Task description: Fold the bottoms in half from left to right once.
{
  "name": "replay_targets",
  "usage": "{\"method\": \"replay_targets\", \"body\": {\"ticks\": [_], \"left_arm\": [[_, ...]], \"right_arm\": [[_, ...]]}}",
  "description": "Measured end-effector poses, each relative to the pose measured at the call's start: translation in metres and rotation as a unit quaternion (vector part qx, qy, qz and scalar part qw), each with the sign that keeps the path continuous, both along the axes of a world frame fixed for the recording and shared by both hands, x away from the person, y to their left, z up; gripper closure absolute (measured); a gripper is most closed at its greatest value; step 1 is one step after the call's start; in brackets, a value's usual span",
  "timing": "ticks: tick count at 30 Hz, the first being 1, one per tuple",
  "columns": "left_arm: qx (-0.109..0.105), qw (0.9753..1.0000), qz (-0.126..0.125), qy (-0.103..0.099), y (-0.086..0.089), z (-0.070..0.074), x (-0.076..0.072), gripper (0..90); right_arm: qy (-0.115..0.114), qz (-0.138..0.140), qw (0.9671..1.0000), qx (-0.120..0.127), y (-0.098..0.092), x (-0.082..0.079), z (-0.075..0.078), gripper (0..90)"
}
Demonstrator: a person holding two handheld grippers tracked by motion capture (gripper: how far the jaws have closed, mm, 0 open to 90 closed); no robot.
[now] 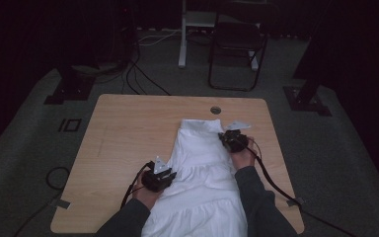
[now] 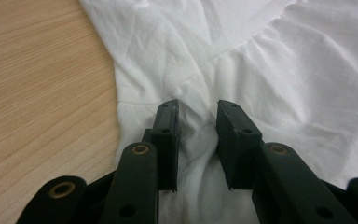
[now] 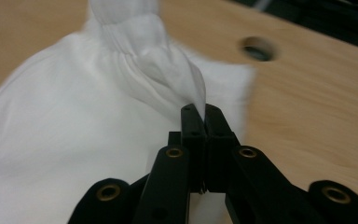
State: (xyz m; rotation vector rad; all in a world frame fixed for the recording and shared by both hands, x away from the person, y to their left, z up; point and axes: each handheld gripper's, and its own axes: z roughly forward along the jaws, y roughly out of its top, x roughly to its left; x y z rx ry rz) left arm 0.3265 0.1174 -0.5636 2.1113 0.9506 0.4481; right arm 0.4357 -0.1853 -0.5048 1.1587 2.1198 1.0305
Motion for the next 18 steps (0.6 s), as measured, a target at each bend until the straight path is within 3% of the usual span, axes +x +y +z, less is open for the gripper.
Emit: {"method": "replay_targets", "body": {"ticks": [3, 6, 11, 14, 16, 18], "left_arm": [[-0.001, 1.0, 0.0, 0.0, 0.0, 0.0, -0.001, 69.8], [0.0, 1.0, -0.002, -0.001, -0.001, 0.0, -0.004, 69.8], [-0.001, 0.9999, -0.008, 0.01, 0.0, 0.001, -0.005, 69.2], [0.02, 0.9984, -0.03, 0.045, -0.002, 0.01, 0.002, 62.0], [0.035, 0.9985, -0.03, 0.03, -0.003, 0.022, 0.008, 61.0], [0.018, 0.9995, -0.026, 0.007, -0.004, 0.039, 0.018, 60.1]], "right_arm": [[0.007, -0.048, 0.9988, 0.003, -0.018, 0.016, -0.001, 88.7], [0.041, -0.06, 0.9973, 0.013, -0.027, 0.028, -0.016, 88.1], [0.074, -0.026, 0.9965, 0.029, -0.023, 0.036, -0.045, 83.8], [0.084, -0.024, 0.9957, 0.033, -0.022, 0.038, -0.052, 82.8], [0.09, -0.028, 0.9948, 0.039, -0.023, 0.038, -0.051, 82.6], [0.095, -0.029, 0.9943, 0.039, -0.023, 0.039, -0.05, 82.6]]}}
